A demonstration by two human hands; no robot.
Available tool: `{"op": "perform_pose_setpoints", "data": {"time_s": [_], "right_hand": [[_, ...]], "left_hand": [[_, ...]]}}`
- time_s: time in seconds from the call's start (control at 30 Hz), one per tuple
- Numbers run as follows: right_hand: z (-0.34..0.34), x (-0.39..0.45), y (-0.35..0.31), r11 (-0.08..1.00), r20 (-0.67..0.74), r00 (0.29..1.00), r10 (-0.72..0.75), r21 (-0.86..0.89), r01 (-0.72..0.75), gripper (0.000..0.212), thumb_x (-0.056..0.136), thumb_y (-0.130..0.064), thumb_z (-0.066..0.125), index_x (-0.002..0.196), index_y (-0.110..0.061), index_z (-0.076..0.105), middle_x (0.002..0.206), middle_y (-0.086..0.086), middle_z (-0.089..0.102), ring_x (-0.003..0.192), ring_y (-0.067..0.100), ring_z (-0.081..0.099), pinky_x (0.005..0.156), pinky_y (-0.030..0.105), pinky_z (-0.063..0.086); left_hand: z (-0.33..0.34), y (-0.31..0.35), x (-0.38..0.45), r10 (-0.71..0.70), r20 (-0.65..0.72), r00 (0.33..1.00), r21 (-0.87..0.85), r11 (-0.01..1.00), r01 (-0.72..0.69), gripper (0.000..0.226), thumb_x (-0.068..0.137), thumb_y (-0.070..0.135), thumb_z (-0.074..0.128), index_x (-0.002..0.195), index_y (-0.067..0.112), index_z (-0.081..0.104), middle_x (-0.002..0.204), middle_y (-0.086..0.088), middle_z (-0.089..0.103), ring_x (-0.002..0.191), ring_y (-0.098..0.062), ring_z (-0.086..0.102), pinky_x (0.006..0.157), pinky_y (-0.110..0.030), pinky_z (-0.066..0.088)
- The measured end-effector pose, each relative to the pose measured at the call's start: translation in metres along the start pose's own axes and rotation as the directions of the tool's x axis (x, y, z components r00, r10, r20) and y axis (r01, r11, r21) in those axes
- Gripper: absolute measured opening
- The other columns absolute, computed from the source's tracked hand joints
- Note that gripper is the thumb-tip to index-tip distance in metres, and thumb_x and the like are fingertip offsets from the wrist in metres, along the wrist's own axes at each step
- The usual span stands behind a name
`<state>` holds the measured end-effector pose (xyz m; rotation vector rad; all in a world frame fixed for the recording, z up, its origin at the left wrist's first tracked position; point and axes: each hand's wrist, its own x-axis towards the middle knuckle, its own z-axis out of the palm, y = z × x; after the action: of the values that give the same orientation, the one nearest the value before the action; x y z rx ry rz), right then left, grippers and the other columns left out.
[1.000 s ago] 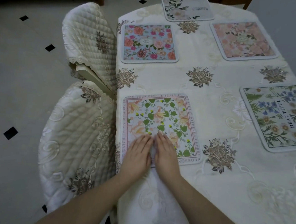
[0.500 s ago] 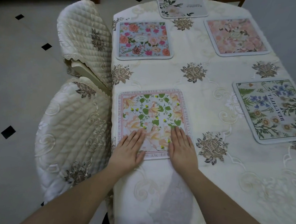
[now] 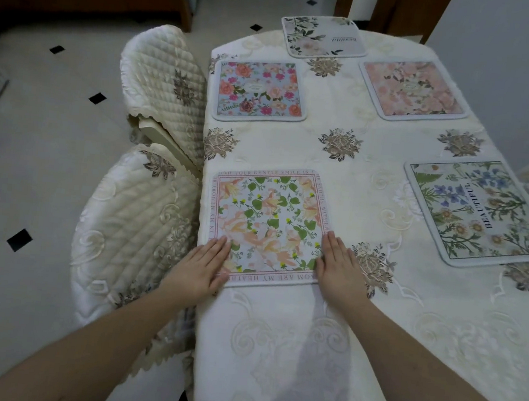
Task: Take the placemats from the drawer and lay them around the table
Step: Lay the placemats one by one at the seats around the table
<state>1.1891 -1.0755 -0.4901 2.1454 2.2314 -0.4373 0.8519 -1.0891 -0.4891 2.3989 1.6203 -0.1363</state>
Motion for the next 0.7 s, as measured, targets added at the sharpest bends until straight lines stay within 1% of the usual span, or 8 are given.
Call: {"op": "perform_pose_setpoints", "data": {"time_s": [0.1,0.17,0.27,0.37,0.47,0.53,0.63,0.7], "right_hand": [[-0.007,0.005,-0.011,0.999,0.022,0.999,0.04,-0.005,-0.04,0.06,0.103,-0.037,0.017,0.157,-0.011,0.013,0.165,0.005,0.01,0.151,0.018,0.009,0.121,0.035,0.001],[-0.009,0.006,-0.022,1.0,-0.03,0.999,0.018,0.012,-0.018,0.06,0.102,-0.036,0.02,0.154,-0.007,0.025,0.162,0.01,0.022,0.15,0.022,0.017,0.121,0.037,0.007],[-0.004,0.009,-0.042,0.995,-0.057,0.995,-0.085,0.041,0.087,0.062,0.101,-0.039,0.013,0.154,-0.009,0.027,0.161,0.009,0.024,0.15,0.023,0.018,0.12,0.035,0.005],[0.006,0.016,-0.067,0.985,-0.011,0.988,-0.156,0.073,0.157,0.056,0.106,-0.038,0.019,0.157,-0.016,0.015,0.164,0.001,0.013,0.152,0.017,0.007,0.118,0.03,-0.005],[0.013,0.02,-0.09,0.976,0.004,0.977,-0.215,0.045,0.214,0.06,0.101,-0.038,0.017,0.154,-0.014,0.027,0.161,0.004,0.027,0.15,0.019,0.019,0.119,0.035,0.0],[0.019,0.028,-0.1,0.97,0.01,0.971,-0.24,0.039,0.24,0.063,0.101,-0.042,0.011,0.153,-0.013,0.03,0.16,0.004,0.029,0.149,0.019,0.022,0.119,0.038,0.004],[0.024,0.046,-0.108,0.964,0.014,0.966,-0.257,0.074,0.255,0.069,0.1,-0.048,-0.005,0.155,-0.016,0.023,0.163,0.0,0.02,0.15,0.014,0.014,0.123,0.035,0.004],[0.025,0.055,-0.109,0.965,-0.005,0.966,-0.26,0.047,0.26,0.065,0.102,-0.046,-0.002,0.155,-0.017,0.023,0.163,-0.001,0.021,0.15,0.013,0.014,0.121,0.036,0.005]], "left_hand": [[-0.006,0.009,0.005,0.011,-0.05,0.999,0.054,0.999,-0.008,0.061,0.096,0.048,0.034,0.135,0.008,0.059,0.139,-0.009,0.059,0.127,-0.024,0.058,0.115,-0.038,0.022],[-0.01,0.017,0.013,0.017,-0.114,0.993,0.055,0.998,-0.011,0.054,0.092,0.041,0.038,0.121,0.006,0.069,0.124,-0.012,0.068,0.111,-0.028,0.067,0.106,-0.04,0.041],[-0.018,0.026,0.028,0.006,-0.231,0.973,-0.038,0.999,-0.015,0.038,0.09,0.032,0.04,0.108,0.012,0.067,0.102,-0.006,0.066,0.094,-0.026,0.066,0.088,-0.037,0.049],[-0.017,0.031,0.045,0.011,-0.271,0.963,-0.067,0.997,-0.03,0.037,0.088,0.026,0.049,0.121,0.016,0.062,0.112,-0.002,0.064,0.104,-0.024,0.062,0.089,-0.038,0.05],[-0.012,0.032,0.063,-0.022,-0.236,0.972,-0.097,0.995,0.0,0.045,0.09,0.026,0.047,0.131,0.011,0.06,0.133,-0.008,0.061,0.123,-0.027,0.058,0.106,-0.043,0.044],[-0.013,0.033,0.075,-0.038,-0.182,0.983,-0.111,0.994,0.018,0.055,0.092,0.031,0.035,0.137,0.008,0.056,0.145,-0.009,0.054,0.135,-0.026,0.05,0.116,-0.041,0.029],[-0.009,0.033,0.085,-0.056,-0.068,0.996,-0.126,0.991,0.047,0.073,0.095,0.049,-0.002,0.156,0.014,0.019,0.163,0.004,0.008,0.152,-0.013,0.011,0.122,-0.032,-0.001],[-0.003,0.031,0.088,-0.044,-0.043,0.998,-0.122,0.992,0.039,0.076,0.096,0.053,-0.015,0.157,0.016,0.012,0.163,0.005,0.003,0.152,-0.013,0.004,0.122,-0.036,-0.001]]}}
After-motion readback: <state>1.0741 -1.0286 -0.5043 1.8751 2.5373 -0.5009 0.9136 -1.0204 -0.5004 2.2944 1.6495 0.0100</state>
